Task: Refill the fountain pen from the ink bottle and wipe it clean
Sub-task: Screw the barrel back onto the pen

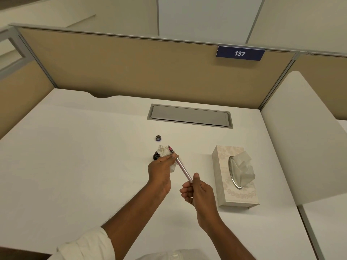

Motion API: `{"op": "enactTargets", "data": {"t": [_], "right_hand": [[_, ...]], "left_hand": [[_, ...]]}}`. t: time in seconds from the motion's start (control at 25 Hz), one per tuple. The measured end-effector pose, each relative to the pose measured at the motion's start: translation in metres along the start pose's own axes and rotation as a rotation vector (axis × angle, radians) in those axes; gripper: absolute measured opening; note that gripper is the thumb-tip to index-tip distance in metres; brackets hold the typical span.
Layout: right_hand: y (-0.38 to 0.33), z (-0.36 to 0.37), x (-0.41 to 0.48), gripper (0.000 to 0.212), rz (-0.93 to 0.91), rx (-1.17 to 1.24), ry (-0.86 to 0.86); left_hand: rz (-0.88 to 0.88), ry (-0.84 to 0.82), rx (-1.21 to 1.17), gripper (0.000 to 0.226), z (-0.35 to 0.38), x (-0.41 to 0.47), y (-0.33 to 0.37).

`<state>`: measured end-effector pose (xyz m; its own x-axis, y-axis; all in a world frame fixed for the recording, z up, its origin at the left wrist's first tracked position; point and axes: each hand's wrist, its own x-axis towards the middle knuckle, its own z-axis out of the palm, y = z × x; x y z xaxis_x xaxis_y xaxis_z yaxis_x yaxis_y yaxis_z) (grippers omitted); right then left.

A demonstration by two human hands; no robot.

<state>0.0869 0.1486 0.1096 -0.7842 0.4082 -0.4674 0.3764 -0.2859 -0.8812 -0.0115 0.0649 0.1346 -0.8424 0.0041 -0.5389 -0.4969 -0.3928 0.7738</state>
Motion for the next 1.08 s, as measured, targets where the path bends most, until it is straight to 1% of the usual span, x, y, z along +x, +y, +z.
{"op": "enactTargets", "data": {"t": [0.08,0.12,0.24,0.32,0.36,0.44,0.56,0.64,0.76,0.88,1.0,1.08], "right_hand": [[0.0,-0.003,0.001,0.024,-0.05,-0.001,0.025],[0.0,-0.004,0.001,0.017,-0.089,0.005,0.045],[0.001,-0.009,0.002,0.013,-0.16,0.008,0.089],[0.002,-0.01,0.002,0.005,-0.129,0.027,0.089],[0.002,-0.01,0.001,0.007,-0.102,0.037,0.08],[0.004,-0.009,0.0,0.021,-0.057,0.03,0.062],[0.001,-0.007,-0.001,0.035,0.016,0.037,0.049],[-0.002,-0.007,-0.002,0.041,0.074,0.089,0.042],[-0.004,-0.008,-0.003,0.044,0.164,0.145,0.017],[-0.003,-0.007,-0.004,0.043,0.157,0.117,-0.007],[-0.001,-0.007,-0.004,0.024,0.033,0.049,0.001],[0.001,-0.008,-0.004,0.016,-0.059,0.011,0.035]], "left_hand": [[-0.001,0.01,-0.025,0.019,0.001,0.0,0.0],[0.0,0.01,-0.033,0.019,0.001,0.0,0.0],[0.003,-0.003,-0.01,0.017,0.001,-0.002,-0.002],[0.005,-0.013,0.016,0.02,0.001,-0.002,-0.002],[0.004,-0.019,0.018,0.021,0.001,-0.001,-0.002],[0.002,-0.035,0.008,0.02,0.001,-0.001,-0.002],[0.0,-0.05,0.016,0.012,-0.001,-0.002,-0.005],[-0.003,-0.066,0.021,0.008,-0.003,-0.003,-0.006],[-0.005,-0.081,0.016,0.007,-0.004,-0.004,-0.007],[0.003,-0.069,0.024,0.017,-0.005,-0.006,-0.005],[-0.004,-0.015,0.041,0.011,-0.008,-0.006,-0.004],[-0.01,-0.019,0.039,0.012,-0.009,-0.007,-0.005]]}}
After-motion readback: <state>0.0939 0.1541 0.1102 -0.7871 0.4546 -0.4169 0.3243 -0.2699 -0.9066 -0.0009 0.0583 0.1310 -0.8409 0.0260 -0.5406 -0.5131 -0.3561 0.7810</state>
